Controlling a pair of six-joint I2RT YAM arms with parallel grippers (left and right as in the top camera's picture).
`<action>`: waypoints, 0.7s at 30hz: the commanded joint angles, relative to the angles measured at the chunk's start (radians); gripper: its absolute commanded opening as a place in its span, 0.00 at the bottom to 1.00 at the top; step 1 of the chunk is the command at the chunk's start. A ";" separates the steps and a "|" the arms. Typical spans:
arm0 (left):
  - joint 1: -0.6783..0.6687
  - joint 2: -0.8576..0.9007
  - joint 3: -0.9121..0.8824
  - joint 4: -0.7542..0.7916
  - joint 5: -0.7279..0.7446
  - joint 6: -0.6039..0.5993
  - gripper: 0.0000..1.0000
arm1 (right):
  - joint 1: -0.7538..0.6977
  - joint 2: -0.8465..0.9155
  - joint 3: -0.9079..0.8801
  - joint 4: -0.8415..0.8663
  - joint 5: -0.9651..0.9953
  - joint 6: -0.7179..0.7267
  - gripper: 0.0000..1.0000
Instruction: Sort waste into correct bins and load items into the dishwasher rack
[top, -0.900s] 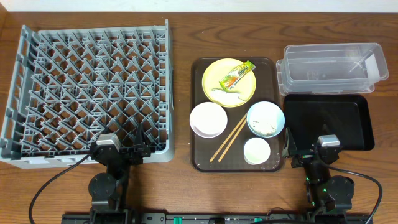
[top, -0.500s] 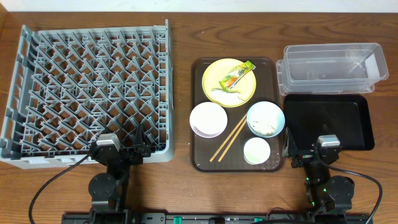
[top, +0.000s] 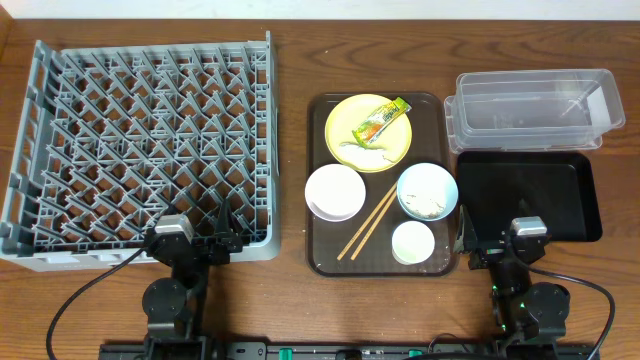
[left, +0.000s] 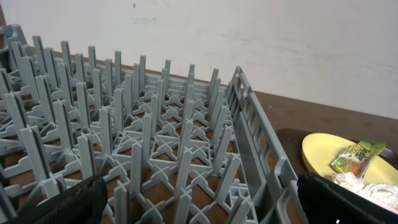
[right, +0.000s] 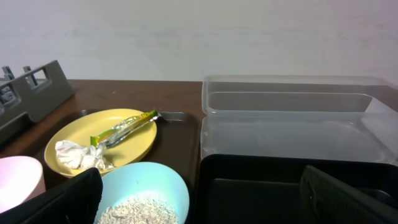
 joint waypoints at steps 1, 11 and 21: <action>-0.002 0.002 -0.012 -0.040 0.014 -0.012 0.99 | 0.000 0.001 -0.001 -0.004 0.010 0.004 0.99; -0.002 0.002 -0.012 -0.040 0.014 -0.013 0.99 | 0.000 0.001 -0.001 -0.005 0.010 0.015 0.99; -0.002 0.008 -0.012 -0.040 0.014 -0.012 0.99 | 0.000 0.002 0.000 -0.005 0.006 0.072 0.99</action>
